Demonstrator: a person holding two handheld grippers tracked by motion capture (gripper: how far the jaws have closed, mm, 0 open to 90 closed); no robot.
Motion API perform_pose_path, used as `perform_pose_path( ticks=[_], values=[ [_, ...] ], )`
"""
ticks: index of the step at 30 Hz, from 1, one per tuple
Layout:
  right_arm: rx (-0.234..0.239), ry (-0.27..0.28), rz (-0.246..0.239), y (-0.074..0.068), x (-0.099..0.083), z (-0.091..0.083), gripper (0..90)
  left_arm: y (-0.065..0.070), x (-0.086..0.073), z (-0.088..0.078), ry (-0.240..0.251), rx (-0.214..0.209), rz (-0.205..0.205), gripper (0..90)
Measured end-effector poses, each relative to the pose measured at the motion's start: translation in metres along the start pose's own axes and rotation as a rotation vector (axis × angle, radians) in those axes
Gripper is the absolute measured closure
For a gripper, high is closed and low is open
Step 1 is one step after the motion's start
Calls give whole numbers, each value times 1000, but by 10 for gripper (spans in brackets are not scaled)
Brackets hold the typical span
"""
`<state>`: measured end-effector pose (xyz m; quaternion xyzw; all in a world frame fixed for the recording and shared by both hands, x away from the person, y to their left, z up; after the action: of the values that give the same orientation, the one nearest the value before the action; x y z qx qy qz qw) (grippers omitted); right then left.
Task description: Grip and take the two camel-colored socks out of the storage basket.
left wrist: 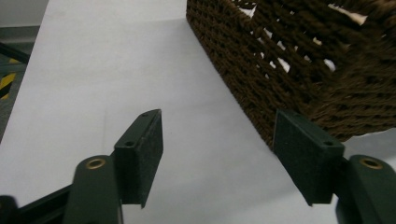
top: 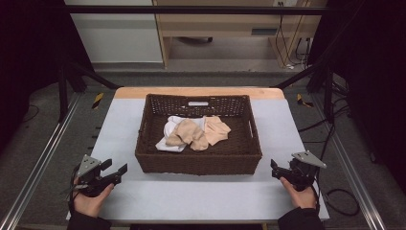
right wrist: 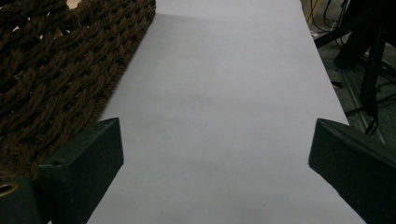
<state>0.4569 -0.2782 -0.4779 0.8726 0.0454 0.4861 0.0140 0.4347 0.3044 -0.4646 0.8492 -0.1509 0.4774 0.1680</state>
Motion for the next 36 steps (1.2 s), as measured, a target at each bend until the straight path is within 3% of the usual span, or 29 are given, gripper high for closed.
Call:
perform_pose_path(
  ticks=[11,23,32,36],
  values=[
    [-1,10,-19,-2,1,0,36,5,12,-13,81,-8,-11,477],
    [0,27,-26,-2,2,-1,32,14,27,-20,116,-17,9,477],
    [1,23,-27,-2,2,-2,38,23,57,-26,180,-32,37,467],
    [5,21,-25,-3,1,-2,38,26,70,-27,203,-52,24,467]
  ],
)
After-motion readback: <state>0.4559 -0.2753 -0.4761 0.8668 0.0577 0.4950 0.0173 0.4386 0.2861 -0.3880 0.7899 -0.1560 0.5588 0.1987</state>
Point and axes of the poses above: each handheld gripper's, and its own axes: z roughly forward along the jaws, x roughly out of its top, y roughly to its right, the point moved 3 cm from there along z, roughly forward along the jaws, and after that the axes turned 5 degrees about -x, right-handed, at the moved point
